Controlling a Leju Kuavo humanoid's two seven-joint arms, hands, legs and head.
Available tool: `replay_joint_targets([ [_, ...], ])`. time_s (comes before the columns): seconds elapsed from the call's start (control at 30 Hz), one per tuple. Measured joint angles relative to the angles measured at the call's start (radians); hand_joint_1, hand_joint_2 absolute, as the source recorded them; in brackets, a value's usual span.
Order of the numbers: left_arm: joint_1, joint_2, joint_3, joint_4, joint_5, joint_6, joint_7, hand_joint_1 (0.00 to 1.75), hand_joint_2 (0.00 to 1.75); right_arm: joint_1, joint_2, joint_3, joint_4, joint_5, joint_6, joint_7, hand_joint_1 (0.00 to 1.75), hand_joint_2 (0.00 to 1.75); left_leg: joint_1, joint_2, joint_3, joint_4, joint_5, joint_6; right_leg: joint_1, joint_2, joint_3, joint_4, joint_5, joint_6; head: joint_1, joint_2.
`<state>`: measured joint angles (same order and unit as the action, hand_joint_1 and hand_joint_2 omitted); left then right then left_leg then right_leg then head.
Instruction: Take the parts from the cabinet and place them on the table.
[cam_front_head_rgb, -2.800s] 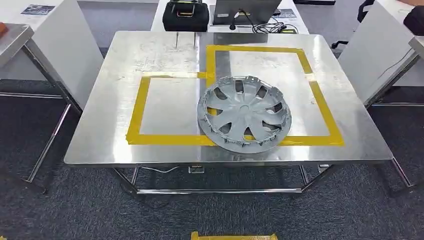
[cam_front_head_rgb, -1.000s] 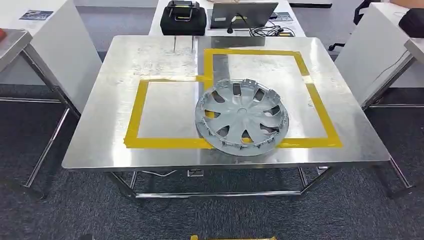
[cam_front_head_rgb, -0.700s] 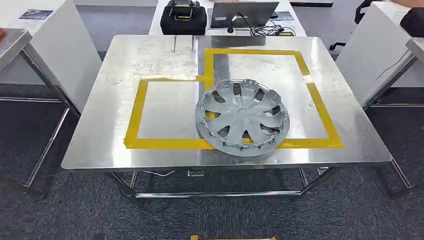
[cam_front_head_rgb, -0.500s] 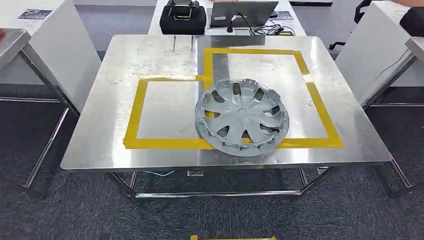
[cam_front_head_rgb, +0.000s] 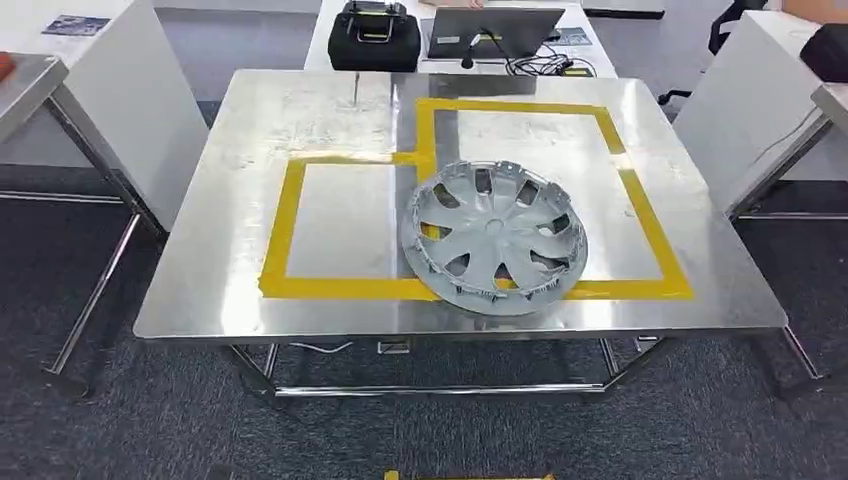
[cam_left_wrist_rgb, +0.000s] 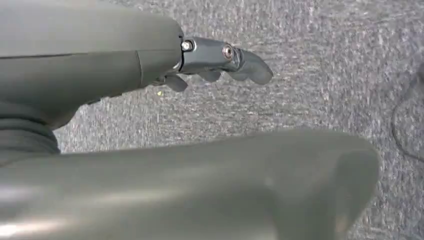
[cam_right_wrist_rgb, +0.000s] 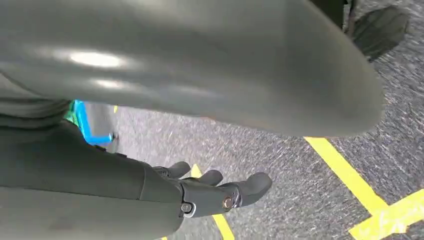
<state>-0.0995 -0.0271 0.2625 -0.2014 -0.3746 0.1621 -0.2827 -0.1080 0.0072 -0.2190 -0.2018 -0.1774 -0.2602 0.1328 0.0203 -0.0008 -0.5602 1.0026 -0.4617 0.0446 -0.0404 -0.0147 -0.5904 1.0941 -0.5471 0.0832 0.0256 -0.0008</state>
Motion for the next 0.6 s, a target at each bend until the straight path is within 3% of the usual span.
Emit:
replay_joint_targets([
  [0.07,0.001,-0.001,-0.002,0.001,0.000,-0.001,0.000,0.00,0.00,0.002,-0.002,0.010,0.001,0.000,0.003,0.000,0.00,0.00,-0.007,0.000,-0.004,0.000,0.000,0.001,0.004,0.004,-0.074,0.166,-0.071,-0.003,0.012,0.000],
  [0.1,0.002,-0.001,-0.002,0.002,0.000,-0.001,0.000,0.00,0.00,0.004,-0.003,0.015,0.001,0.000,0.003,0.000,0.00,0.00,-0.009,-0.001,-0.005,0.001,0.000,0.001,0.007,0.005,-0.092,0.206,-0.075,-0.006,0.012,0.000],
  [0.13,0.002,-0.001,-0.003,0.002,0.000,-0.001,0.000,0.00,0.00,0.006,-0.003,0.019,0.002,0.001,0.003,0.000,0.00,0.00,-0.012,-0.004,-0.004,0.001,0.000,0.001,0.010,0.005,-0.086,0.198,-0.054,-0.011,0.013,0.000],
  [0.17,0.002,-0.001,-0.003,0.002,0.000,-0.001,0.000,0.00,0.00,0.006,-0.003,0.022,0.002,0.001,0.003,0.001,0.00,0.00,-0.014,-0.006,-0.003,0.001,0.000,0.001,0.013,0.006,-0.060,0.144,-0.015,-0.018,0.015,0.000],
  [0.23,0.002,-0.002,-0.007,0.002,0.000,-0.002,0.000,0.00,0.00,0.008,-0.003,0.026,0.002,0.001,0.003,0.001,0.00,0.00,-0.017,-0.012,-0.001,0.002,0.000,0.000,0.024,0.009,0.029,-0.036,0.065,-0.040,0.020,0.000],
  [0.27,0.001,-0.007,-0.010,0.002,0.000,-0.002,0.000,0.00,0.00,0.007,-0.008,0.029,0.002,0.001,0.003,0.001,0.00,0.00,-0.017,-0.012,-0.002,0.002,0.000,-0.002,0.029,0.011,0.057,-0.096,0.050,-0.053,0.020,0.000],
  [0.3,0.001,-0.006,-0.011,0.002,0.000,-0.002,0.000,0.00,0.00,0.006,-0.007,0.032,0.002,0.001,0.003,0.001,0.00,0.00,-0.017,-0.013,-0.003,0.001,0.002,-0.008,0.034,0.007,0.072,-0.085,0.067,-0.049,0.016,0.000],
  [0.4,0.001,-0.008,-0.018,0.003,-0.001,-0.002,0.000,0.00,0.00,0.005,-0.009,0.040,0.002,0.002,0.004,0.001,0.00,0.00,-0.014,-0.011,0.003,-0.005,0.003,-0.030,0.040,0.007,0.056,-0.110,0.061,-0.068,0.019,0.000],
  [0.43,0.001,-0.006,-0.018,0.003,-0.001,-0.002,0.000,0.00,0.00,0.004,-0.008,0.043,0.002,0.002,0.004,0.001,0.00,0.00,-0.012,-0.009,-0.007,0.005,-0.001,-0.034,0.027,0.005,0.083,-0.132,0.074,-0.074,0.021,0.000],
  [0.47,0.002,-0.006,-0.019,0.003,-0.001,-0.001,0.000,0.00,0.00,0.004,-0.008,0.045,0.002,0.003,0.004,0.001,0.00,0.00,-0.013,-0.007,-0.013,0.026,-0.023,-0.040,0.028,0.000,0.085,-0.139,0.076,-0.078,0.016,0.000],
  [0.5,0.001,-0.006,-0.020,0.004,-0.001,-0.001,0.000,0.00,0.00,0.005,-0.008,0.046,0.002,0.003,0.005,0.001,0.00,0.00,-0.011,-0.007,-0.039,0.088,-0.068,-0.042,0.028,0.001,0.083,-0.139,0.080,-0.085,0.006,0.000],
  [0.57,0.001,-0.006,-0.023,0.005,-0.001,-0.001,0.000,0.00,0.00,0.006,-0.006,0.049,0.003,0.003,0.005,0.001,0.00,0.00,-0.004,-0.006,-0.108,0.248,-0.141,-0.051,0.028,0.000,0.081,-0.138,0.081,-0.084,-0.008,0.000],
  [0.6,0.004,-0.006,-0.023,0.005,-0.001,-0.001,0.000,0.00,0.00,0.007,-0.006,0.049,0.003,0.003,0.005,0.001,0.00,0.00,-0.002,-0.006,-0.129,0.297,-0.149,-0.055,0.028,0.000,0.080,-0.137,0.081,-0.084,-0.011,0.000],
])
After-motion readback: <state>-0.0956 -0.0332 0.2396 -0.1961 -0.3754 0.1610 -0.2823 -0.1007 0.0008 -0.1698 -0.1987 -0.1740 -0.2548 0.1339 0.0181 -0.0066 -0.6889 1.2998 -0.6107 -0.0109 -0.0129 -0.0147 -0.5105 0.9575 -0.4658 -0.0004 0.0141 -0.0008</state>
